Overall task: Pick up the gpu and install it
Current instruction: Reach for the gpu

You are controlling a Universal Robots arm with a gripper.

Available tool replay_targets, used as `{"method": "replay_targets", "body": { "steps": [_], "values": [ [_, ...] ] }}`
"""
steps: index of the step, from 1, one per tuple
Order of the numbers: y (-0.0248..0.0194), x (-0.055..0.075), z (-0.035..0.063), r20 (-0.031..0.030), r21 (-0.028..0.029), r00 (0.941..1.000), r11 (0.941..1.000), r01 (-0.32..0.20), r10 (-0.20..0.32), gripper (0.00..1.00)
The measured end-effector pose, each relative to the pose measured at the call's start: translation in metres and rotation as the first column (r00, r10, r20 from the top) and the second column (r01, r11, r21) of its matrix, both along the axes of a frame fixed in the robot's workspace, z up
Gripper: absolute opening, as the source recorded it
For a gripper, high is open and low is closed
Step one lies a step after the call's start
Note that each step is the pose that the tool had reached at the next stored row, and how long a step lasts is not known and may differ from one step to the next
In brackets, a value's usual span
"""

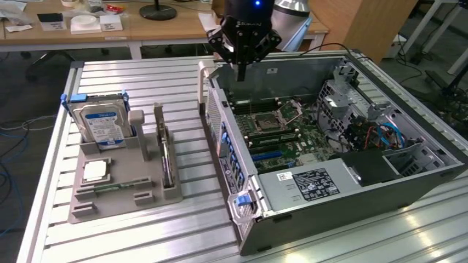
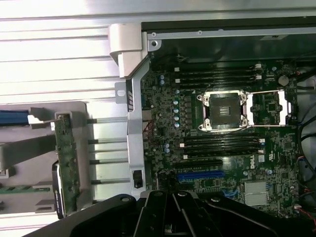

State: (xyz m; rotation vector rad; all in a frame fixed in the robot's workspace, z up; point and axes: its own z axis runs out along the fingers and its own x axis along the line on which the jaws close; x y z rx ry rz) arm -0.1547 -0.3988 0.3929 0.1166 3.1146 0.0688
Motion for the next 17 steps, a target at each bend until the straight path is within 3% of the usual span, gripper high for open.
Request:
{"method": "replay_targets", "body": {
  "steps": [17],
  "values": [
    [0.0000,-0.0066,-0.0002,-0.0009,0.0000,1.0000,1.0000,0.000,0.000,0.11]
  ]
}}
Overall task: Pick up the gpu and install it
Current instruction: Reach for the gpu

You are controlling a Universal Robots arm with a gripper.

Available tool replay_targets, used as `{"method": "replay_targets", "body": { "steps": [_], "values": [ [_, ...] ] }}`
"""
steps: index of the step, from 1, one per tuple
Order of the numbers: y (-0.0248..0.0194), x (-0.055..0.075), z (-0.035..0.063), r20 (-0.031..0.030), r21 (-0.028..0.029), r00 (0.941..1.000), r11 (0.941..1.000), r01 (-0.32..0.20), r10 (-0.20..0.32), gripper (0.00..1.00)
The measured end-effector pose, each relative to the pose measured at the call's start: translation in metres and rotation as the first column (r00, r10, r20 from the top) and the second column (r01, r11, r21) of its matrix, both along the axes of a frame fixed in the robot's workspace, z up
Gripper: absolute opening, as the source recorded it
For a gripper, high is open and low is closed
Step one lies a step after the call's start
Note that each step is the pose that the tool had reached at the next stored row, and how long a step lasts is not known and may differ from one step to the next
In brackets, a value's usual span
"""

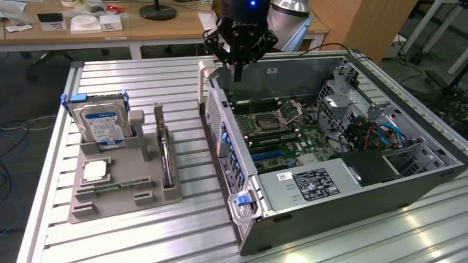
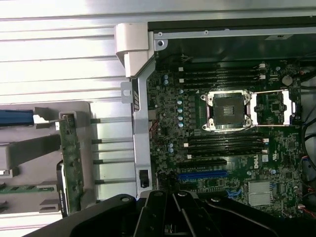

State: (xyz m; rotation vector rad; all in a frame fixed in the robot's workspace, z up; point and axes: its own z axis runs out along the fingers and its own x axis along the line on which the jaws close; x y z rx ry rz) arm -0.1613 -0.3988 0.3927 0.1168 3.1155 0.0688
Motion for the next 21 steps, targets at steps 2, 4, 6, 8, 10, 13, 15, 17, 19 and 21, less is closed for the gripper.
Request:
{"method": "replay_targets", "body": {
  "steps": [2,4,6,8,10,13,15,17,19,21],
  "values": [
    [0.0000,-0.0007,0.0000,-0.0002,0.0000,1.0000,1.0000,0.000,0.000,0.11],
    [0.0000,-0.0014,0.0000,-0.0004,0.0000,1.0000,1.0000,0.000,0.000,0.11],
    [0.0000,-0.0022,0.0000,-0.0005,0.0000,1.0000,1.0000,0.000,0.000,0.11],
    [0.0000,-0.0029,0.0000,-0.0007,0.0000,1.0000,1.0000,0.000,0.000,0.11],
    [0.0000,-0.0037,-0.0001,-0.0008,0.0000,1.0000,1.0000,0.000,0.000,0.11],
    [0.0000,-0.0051,-0.0001,-0.0008,0.0000,1.0000,1.0000,0.000,0.000,0.11],
    [0.0000,-0.0061,-0.0001,-0.0008,0.0000,1.0000,1.0000,0.000,0.000,0.11],
    [0.0000,-0.0071,-0.0001,-0.0008,0.0000,1.0000,1.0000,0.000,0.000,0.11],
    [0.0000,-0.0081,-0.0002,-0.0009,0.0000,1.0000,1.0000,0.000,0.000,0.11],
    [0.0000,-0.0092,-0.0002,-0.0009,0.0000,1.0000,1.0000,0.000,0.000,0.11]
  ]
}}
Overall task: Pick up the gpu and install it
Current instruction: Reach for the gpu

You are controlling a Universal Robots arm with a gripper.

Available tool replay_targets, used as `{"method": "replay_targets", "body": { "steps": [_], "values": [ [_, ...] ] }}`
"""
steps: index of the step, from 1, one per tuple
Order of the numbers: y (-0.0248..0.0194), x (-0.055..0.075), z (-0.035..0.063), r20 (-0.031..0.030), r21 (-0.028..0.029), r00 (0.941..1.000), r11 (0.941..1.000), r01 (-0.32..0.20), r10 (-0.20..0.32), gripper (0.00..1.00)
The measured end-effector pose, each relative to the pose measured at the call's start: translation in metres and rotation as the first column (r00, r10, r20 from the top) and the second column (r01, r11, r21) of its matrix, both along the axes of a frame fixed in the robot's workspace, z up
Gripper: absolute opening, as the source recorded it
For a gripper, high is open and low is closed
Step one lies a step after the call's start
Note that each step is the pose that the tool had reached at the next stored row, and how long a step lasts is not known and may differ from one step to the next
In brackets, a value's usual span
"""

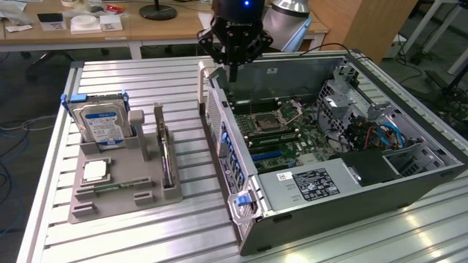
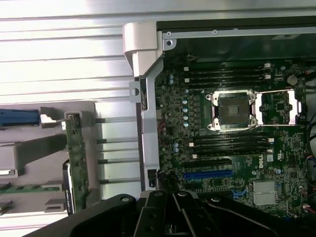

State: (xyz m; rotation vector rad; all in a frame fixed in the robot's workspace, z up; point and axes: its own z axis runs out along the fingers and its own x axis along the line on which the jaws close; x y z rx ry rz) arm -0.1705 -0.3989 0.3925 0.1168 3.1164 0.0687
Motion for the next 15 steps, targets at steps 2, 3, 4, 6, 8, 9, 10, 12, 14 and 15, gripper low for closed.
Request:
{"method": "replay_targets", "body": {
  "steps": [2,3,4,6,8,9,10,12,14,15],
  "values": [
    [0.0000,-0.0009,0.0000,0.0000,0.0000,1.0000,1.0000,0.000,0.000,0.11],
    [0.0000,-0.0014,0.0000,0.0000,0.0000,1.0000,1.0000,0.000,0.000,0.11],
    [0.0000,-0.0020,0.0000,0.0000,0.0000,1.0000,1.0000,0.000,0.000,0.11],
    [0.0000,-0.0028,-0.0001,-0.0001,0.0000,1.0000,1.0000,0.000,0.000,0.11],
    [0.0000,-0.0038,-0.0001,-0.0001,0.0000,1.0000,1.0000,0.000,0.000,0.11],
    [0.0000,-0.0042,-0.0001,-0.0001,0.0001,1.0000,1.0000,0.000,0.000,0.11],
    [0.0000,-0.0047,-0.0001,-0.0001,0.0000,1.0000,1.0000,0.000,0.000,0.11],
    [0.0000,-0.0055,-0.0001,-0.0002,0.0000,1.0000,1.0000,0.000,0.000,0.11],
    [0.0000,-0.0064,-0.0001,-0.0002,0.0000,1.0000,1.0000,0.000,0.000,0.11],
    [0.0000,-0.0069,-0.0001,-0.0003,0.0000,1.0000,1.0000,0.000,0.000,0.11]
  ]
}}
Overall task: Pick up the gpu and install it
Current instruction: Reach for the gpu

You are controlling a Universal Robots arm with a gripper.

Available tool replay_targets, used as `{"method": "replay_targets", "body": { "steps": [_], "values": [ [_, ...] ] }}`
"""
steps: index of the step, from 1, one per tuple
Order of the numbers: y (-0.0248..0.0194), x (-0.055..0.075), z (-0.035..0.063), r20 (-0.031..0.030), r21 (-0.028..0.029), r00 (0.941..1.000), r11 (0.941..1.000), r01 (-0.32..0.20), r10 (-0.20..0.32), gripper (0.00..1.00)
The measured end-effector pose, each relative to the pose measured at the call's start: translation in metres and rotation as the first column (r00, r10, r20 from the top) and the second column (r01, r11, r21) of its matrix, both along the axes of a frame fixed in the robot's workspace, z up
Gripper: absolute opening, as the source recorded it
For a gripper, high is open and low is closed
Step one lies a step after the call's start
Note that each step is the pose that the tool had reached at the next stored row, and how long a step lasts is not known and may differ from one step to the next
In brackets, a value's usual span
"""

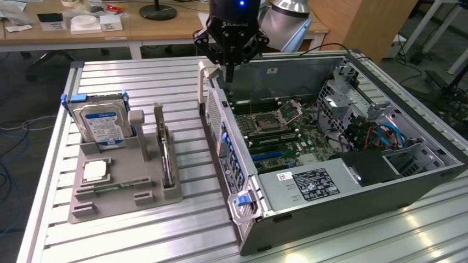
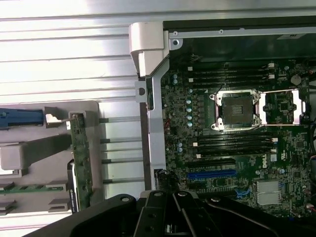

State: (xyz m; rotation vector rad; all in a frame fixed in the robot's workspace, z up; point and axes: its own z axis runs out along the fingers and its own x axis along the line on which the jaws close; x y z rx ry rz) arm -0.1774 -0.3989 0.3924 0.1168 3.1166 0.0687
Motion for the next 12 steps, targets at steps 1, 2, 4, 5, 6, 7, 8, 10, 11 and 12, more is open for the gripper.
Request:
{"method": "replay_targets", "body": {
  "steps": [1,2,4,5,6,7,8,10,11,12],
  "values": [
    [0.0000,-0.0005,0.0000,0.0000,0.0000,1.0000,1.0000,0.000,0.000,0.11],
    [0.0000,-0.0009,0.0000,0.0000,0.0001,1.0000,1.0000,0.000,0.000,0.11],
    [0.0000,-0.0018,0.0000,0.0000,0.0000,1.0000,1.0000,0.000,0.000,0.11],
    [0.0000,-0.0022,-0.0001,0.0000,0.0001,1.0000,1.0000,0.000,0.000,0.11],
    [0.0000,-0.0027,0.0000,-0.0001,0.0000,1.0000,1.0000,0.000,0.000,0.11],
    [0.0000,-0.0031,-0.0001,-0.0001,0.0000,1.0000,1.0000,0.000,0.000,0.11],
    [0.0000,-0.0035,-0.0001,-0.0001,0.0000,1.0000,1.0000,0.000,0.000,0.11],
    [0.0000,-0.0043,-0.0001,-0.0001,0.0001,1.0000,1.0000,0.000,0.000,0.11],
    [0.0000,-0.0047,-0.0001,-0.0002,0.0000,1.0000,1.0000,0.000,0.000,0.11],
    [0.0000,-0.0051,-0.0001,-0.0002,0.0000,1.0000,1.0000,0.000,0.000,0.11]
  ]
}}
